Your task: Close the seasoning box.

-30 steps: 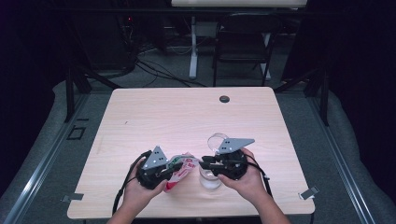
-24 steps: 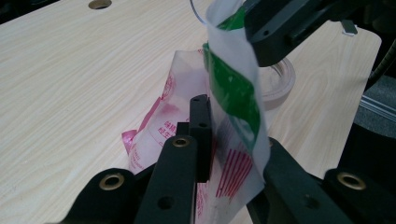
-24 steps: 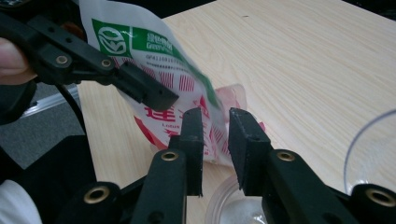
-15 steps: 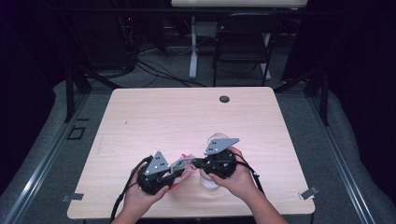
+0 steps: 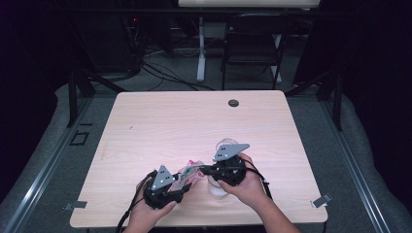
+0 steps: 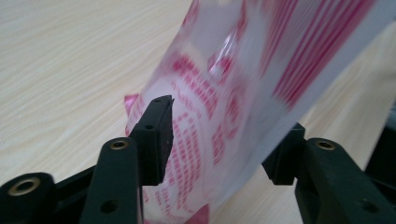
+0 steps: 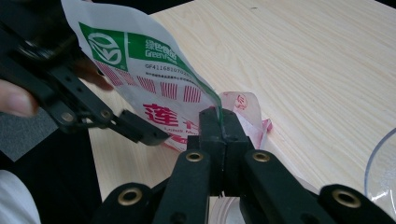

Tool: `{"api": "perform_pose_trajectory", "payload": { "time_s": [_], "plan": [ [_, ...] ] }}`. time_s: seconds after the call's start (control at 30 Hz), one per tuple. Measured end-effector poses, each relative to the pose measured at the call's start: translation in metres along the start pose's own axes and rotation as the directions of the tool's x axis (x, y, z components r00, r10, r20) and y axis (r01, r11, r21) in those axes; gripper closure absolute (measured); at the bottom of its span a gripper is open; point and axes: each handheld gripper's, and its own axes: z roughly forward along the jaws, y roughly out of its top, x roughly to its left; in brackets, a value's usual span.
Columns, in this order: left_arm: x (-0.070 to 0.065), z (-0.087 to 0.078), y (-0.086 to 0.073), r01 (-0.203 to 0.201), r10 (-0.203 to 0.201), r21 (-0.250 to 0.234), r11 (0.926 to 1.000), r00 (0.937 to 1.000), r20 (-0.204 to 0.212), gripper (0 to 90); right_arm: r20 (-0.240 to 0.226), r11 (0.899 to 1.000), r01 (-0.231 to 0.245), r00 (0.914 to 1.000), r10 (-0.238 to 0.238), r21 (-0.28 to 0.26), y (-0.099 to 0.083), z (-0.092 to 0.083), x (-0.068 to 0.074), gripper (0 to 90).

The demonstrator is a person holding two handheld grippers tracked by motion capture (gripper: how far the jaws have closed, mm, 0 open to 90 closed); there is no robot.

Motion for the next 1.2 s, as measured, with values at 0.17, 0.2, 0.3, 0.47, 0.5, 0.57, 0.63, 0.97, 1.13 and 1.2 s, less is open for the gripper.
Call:
{"api": "perform_pose_trajectory", "payload": {
  "time_s": [0.17, 0.2, 0.3, 0.47, 0.5, 0.57, 0.63, 0.97, 1.13, 1.2],
  "plan": [
    [0.002, 0.009, -0.008, 0.009, -0.007, 0.042, 0.9991, 0.9985, -0.054, 45.1, -0.008, 1.000, -0.005, 1.0000, 0.005, -0.003, -0.001, 0.000, -0.001, 90.0],
    [0.003, 0.010, -0.009, 0.019, -0.016, 0.048, 0.9987, 0.9981, -0.059, 43.8, -0.008, 1.000, -0.005, 1.0000, 0.005, -0.003, -0.001, 0.000, -0.002, 90.0],
    [0.006, 0.014, -0.012, 0.017, -0.012, 0.065, 0.9977, 0.9972, -0.073, 38.7, -0.009, 1.000, -0.005, 1.0000, 0.005, -0.005, -0.001, 0.000, -0.001, 90.0],
    [0.007, 0.022, -0.019, 0.037, -0.030, 0.072, 0.9967, 0.9955, -0.089, 31.9, -0.009, 1.000, -0.005, 0.9999, 0.005, -0.008, -0.001, 0.000, -0.002, 90.0],
    [0.008, 0.024, -0.019, 0.042, -0.035, 0.071, 0.9966, 0.9951, -0.092, 31.6, -0.010, 1.000, -0.002, 0.9999, 0.002, -0.006, -0.001, 0.000, -0.002, 90.0],
    [0.011, 0.027, -0.020, 0.054, -0.047, 0.070, 0.9961, 0.9946, -0.093, 31.2, -0.008, 1.000, -0.001, 1.0000, 0.001, -0.011, -0.001, 0.000, -0.002, 90.0],
    [0.011, 0.030, -0.022, 0.050, -0.043, 0.074, 0.9960, 0.9944, -0.096, 29.5, -0.007, 1.000, 0.001, 1.0000, -0.001, -0.008, -0.001, 0.000, -0.001, 90.0],
    [0.017, 0.044, -0.032, 0.058, -0.047, 0.125, 0.9904, 0.9948, -0.090, 28.1, -0.011, 1.000, 0.000, 0.9999, 0.000, -0.012, -0.003, -0.001, -0.002, 89.4],
    [0.018, 0.051, -0.035, 0.041, -0.028, 0.145, 0.9886, 0.9956, -0.090, 29.1, -0.013, 1.000, -0.001, 0.9999, 0.001, -0.014, -0.004, -0.001, -0.001, 89.0],
    [0.018, 0.051, -0.036, 0.047, -0.036, 0.138, 0.9893, 0.9960, -0.082, 29.2, -0.015, 1.000, 0.001, 0.9999, -0.001, -0.012, -0.004, -0.001, -0.002, 88.7]
  ]
}}
